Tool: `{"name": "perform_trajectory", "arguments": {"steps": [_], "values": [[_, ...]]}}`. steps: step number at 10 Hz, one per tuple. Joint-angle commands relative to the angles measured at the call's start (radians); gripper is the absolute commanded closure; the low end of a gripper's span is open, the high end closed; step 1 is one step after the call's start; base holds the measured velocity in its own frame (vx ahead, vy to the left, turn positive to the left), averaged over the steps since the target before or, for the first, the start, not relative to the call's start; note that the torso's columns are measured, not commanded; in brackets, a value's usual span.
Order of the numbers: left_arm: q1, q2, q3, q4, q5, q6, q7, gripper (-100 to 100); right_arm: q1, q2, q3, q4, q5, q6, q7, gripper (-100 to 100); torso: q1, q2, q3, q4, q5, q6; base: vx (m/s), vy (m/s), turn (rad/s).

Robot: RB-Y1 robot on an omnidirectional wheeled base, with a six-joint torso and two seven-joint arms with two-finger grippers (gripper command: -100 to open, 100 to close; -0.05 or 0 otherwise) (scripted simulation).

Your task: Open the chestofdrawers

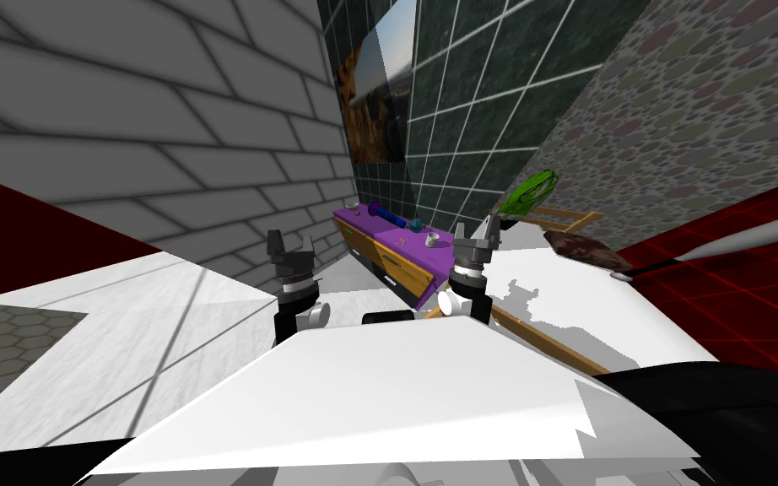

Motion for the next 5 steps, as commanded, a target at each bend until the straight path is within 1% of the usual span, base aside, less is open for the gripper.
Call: {"name": "perform_trajectory", "arguments": {"steps": [1,5], "values": [[0.000,0.000,0.000,0.000,0.000,0.000,0.000,0,0.000,0.000,0.000,0.000,0.000,0.000,0.000,0,0.000,0.040,-0.082,0.041,0.000,0.000,0.000,0.000,0.000],[0.000,0.000,0.000,0.000,0.000,0.000,0.000,0,0.000,0.000,0.000,0.000,0.000,0.000,0.000,0,0.000,0.322,-0.644,0.322,0.000,0.000,0.000,0.000,0.000]]}}
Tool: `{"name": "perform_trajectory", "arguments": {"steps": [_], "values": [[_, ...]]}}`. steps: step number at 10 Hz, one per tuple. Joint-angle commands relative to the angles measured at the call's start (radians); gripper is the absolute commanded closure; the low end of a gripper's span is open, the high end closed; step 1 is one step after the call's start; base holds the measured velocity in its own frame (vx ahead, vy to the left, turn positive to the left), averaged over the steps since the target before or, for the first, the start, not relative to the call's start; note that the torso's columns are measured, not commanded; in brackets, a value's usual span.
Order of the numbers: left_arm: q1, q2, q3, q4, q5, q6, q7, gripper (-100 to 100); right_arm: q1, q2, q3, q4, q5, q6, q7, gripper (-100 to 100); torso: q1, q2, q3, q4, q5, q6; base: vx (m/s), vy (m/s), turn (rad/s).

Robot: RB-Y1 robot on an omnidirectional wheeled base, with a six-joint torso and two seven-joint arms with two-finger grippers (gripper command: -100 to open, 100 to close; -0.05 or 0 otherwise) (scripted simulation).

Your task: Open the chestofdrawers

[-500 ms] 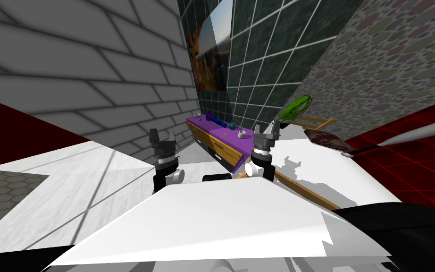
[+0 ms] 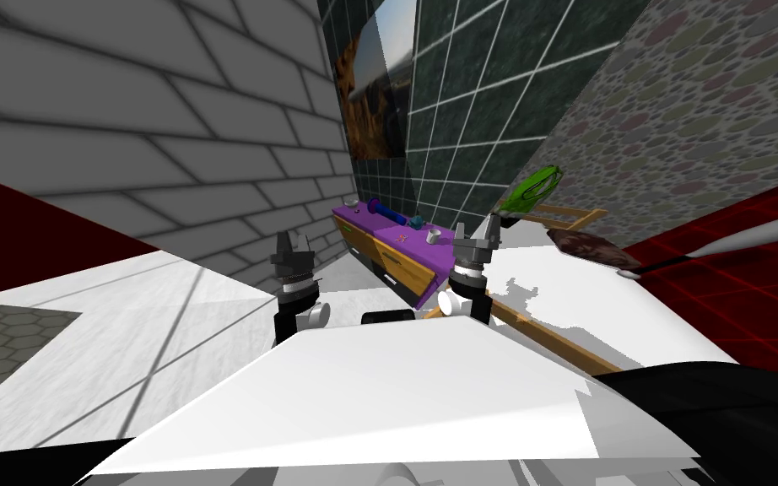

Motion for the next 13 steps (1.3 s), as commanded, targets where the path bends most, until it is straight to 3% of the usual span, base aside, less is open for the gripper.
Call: {"name": "perform_trajectory", "arguments": {"steps": [1,4,5,8,13], "values": [[0.000,0.000,0.000,0.000,0.000,0.000,0.000,0,0.000,0.000,0.000,0.000,0.000,0.000,0.000,0,0.000,0.074,-0.147,0.074,0.000,0.000,0.000,0.000,0.000],[0.000,0.000,0.000,0.000,0.000,0.000,0.000,0,0.000,0.000,0.000,0.000,0.000,0.000,0.000,0,0.000,0.296,-0.590,0.295,0.000,0.000,0.000,0.000,0.000],[-0.009,0.045,-0.007,0.018,-0.005,0.012,0.002,-100,0.000,0.000,0.000,0.000,0.000,0.000,0.000,0,0.000,0.369,-0.738,0.369,0.000,0.000,0.013,0.000,-0.101],[-0.039,0.097,-0.030,0.076,-0.019,0.049,0.007,-100,0.000,0.000,0.000,0.000,0.000,0.000,0.000,0,0.000,0.414,-0.831,0.414,0.000,0.000,0.018,0.005,-0.119],[-0.078,0.119,-0.059,0.151,-0.039,0.097,0.014,-100,0.000,0.000,0.000,0.000,0.000,0.000,0.000,0,0.000,0.416,-0.831,0.416,0.000,0.000,0.021,0.007,-0.098]]}}
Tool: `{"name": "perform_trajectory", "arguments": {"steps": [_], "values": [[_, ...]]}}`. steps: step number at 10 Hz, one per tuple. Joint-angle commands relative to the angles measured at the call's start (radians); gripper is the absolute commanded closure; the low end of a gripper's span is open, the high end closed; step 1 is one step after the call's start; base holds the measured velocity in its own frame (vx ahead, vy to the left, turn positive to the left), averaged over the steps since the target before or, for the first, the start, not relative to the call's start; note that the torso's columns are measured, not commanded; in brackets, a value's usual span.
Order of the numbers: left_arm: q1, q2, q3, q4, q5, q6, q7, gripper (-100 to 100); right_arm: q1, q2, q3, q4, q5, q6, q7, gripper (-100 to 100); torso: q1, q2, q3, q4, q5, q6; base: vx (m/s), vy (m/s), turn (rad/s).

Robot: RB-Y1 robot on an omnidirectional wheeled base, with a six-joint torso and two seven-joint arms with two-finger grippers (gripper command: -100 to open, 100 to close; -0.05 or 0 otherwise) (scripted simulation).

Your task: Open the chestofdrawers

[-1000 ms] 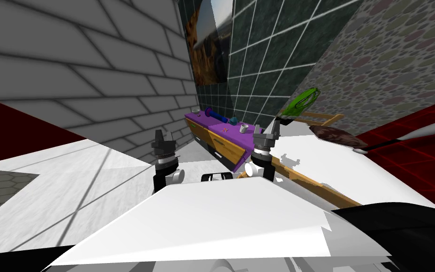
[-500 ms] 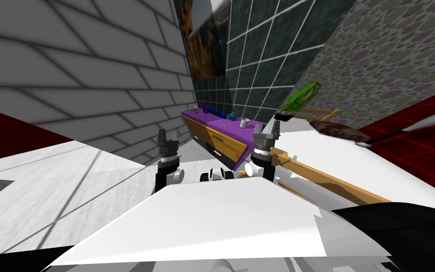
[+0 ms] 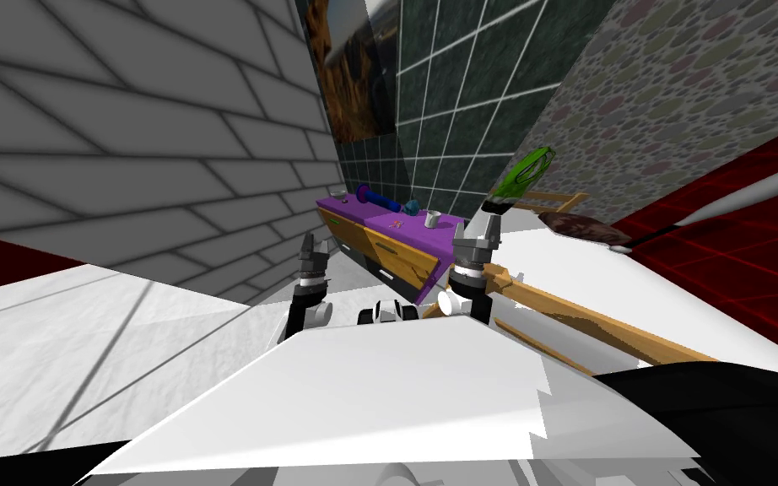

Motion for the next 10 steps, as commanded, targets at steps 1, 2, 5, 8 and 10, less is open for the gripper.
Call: {"name": "perform_trajectory", "arguments": {"steps": [1,2,5,8,10], "values": [[-0.036,0.010,-0.018,0.059,-0.013,0.036,0.005,-100,0.000,0.000,0.000,0.000,0.000,0.000,0.000,0,0.000,0.000,0.000,0.000,0.000,0.000,0.024,0.008,-0.140],[-0.046,0.014,-0.026,0.079,-0.018,0.048,0.006,-100,0.000,0.000,0.000,0.000,0.000,0.000,0.000,0,0.000,-0.001,0.000,0.000,0.000,0.000,0.023,0.010,-0.130],[-0.074,0.022,-0.048,0.135,-0.032,0.084,0.012,-100,0.000,0.000,0.000,0.000,0.000,0.000,0.000,0,0.000,0.000,0.000,0.000,0.000,0.000,0.023,0.008,-0.116],[-0.108,0.036,-0.073,0.202,-0.049,0.126,0.018,-100,0.000,0.000,0.000,0.000,0.000,0.000,0.000,0,0.000,0.000,0.000,0.000,0.000,0.000,0.024,0.011,-0.129],[-0.131,0.052,-0.091,0.248,-0.060,0.155,0.022,-100,0.000,0.000,0.000,0.000,0.000,0.000,0.000,0,0.000,0.000,0.000,0.000,0.000,0.000,0.027,0.015,-0.152]]}}
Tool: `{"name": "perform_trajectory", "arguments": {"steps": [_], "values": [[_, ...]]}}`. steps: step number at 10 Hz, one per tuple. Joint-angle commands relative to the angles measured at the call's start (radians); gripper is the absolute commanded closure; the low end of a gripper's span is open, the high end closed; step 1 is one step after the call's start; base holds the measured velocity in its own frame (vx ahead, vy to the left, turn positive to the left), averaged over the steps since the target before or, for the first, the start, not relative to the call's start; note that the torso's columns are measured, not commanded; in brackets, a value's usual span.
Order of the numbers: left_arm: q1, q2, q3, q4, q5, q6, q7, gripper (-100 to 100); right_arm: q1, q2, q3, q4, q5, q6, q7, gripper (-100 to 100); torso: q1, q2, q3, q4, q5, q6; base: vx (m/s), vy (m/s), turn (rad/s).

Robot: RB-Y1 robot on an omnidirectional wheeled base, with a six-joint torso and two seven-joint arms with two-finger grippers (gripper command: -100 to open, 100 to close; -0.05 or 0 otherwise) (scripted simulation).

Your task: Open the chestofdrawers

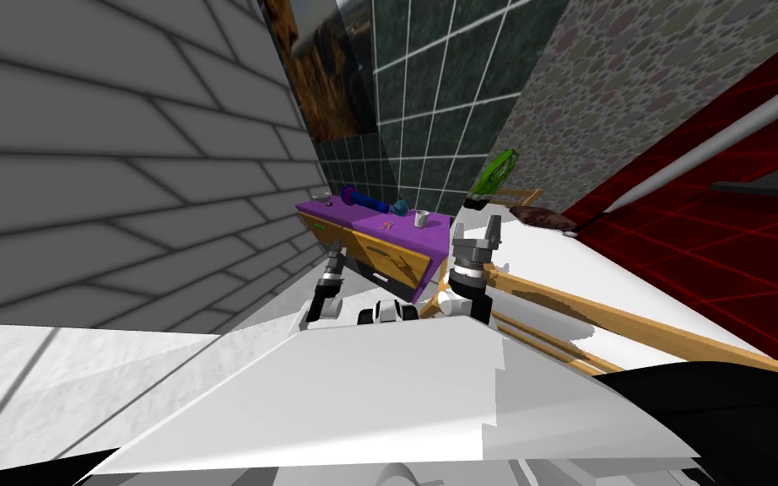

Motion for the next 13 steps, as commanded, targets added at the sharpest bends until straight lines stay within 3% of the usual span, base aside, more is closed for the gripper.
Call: {"name": "perform_trajectory", "arguments": {"steps": [1,13], "values": [[-0.024,0.028,-0.018,0.058,-0.011,0.033,0.011,-100,0.000,0.000,0.000,0.000,0.000,0.000,0.000,0,0.000,0.000,0.000,0.000,0.000,0.000,0.025,0.014,-0.127],[-0.159,0.160,-0.120,0.325,-0.077,0.202,0.036,-100,0.000,0.000,0.000,0.000,0.000,0.000,0.000,0,0.000,0.000,0.000,0.000,0.000,0.000,0.024,0.015,-0.139]]}}
